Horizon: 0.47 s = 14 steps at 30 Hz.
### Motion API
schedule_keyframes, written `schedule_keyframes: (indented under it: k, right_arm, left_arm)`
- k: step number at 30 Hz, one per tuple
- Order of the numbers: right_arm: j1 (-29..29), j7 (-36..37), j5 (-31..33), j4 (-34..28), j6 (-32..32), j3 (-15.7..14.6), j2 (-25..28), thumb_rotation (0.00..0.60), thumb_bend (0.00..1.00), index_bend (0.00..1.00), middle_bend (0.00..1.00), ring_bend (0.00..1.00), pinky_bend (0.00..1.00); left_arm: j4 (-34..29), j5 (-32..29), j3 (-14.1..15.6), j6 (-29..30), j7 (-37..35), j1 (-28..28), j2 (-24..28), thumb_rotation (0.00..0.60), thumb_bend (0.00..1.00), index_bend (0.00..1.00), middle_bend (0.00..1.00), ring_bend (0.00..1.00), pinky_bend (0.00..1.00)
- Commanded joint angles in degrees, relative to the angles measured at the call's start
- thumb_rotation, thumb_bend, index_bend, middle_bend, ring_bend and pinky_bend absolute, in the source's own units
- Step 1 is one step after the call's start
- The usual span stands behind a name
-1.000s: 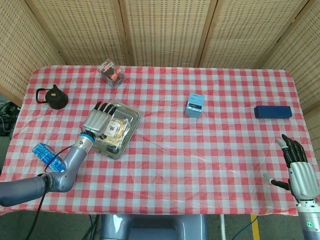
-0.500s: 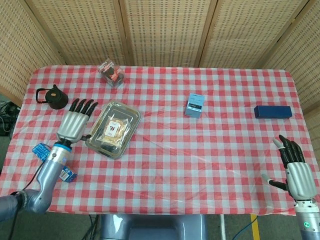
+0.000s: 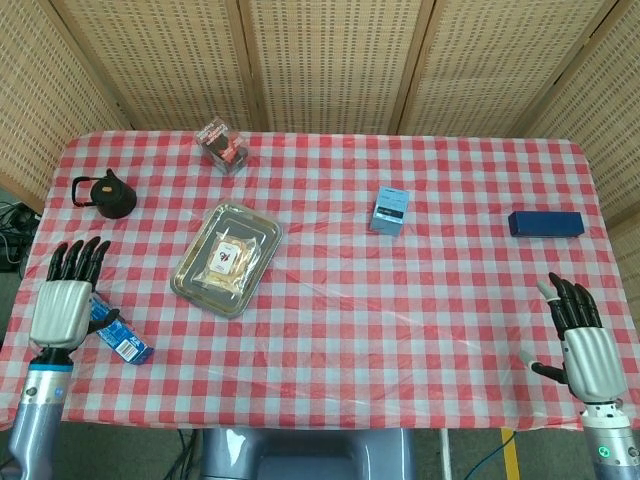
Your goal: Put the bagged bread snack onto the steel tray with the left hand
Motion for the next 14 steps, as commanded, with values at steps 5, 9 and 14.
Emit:
schedule_keyframes:
  k: [5, 9, 14]
  right_arm:
    - [0.0, -0.7, -0.8, -0.3, 0.4, -0.3, -0.2, 0.6, 0.07, 0.0, 0.0, 0.0, 0.0]
    - [0.2, -0.7, -1.5, -0.5, 0.3, -0.7, -0.3, 0.6, 0.07, 0.0, 0.0, 0.0, 0.0]
    - [0.6, -1.1, -1.7, -0.6, -0.6, -1.0, -0.4, 0.6, 0.07, 0.0, 0.0, 0.0, 0.0]
  left_arm:
    - [3.5, 6.4, 2.2, 7.3, -3.0, 7.6, -2.2, 0.6, 0.13, 0.0, 0.0, 0.0, 0.0]
    - [4.6, 6.4, 1.4, 6.0, -5.5, 8.9, -1.7, 0.6, 0.13, 0.0, 0.0, 0.0, 0.0]
    - [4.6, 7.3, 0.1, 5.3, -5.7, 9.6, -1.5, 0.6, 0.13, 0.0, 0.0, 0.0, 0.0]
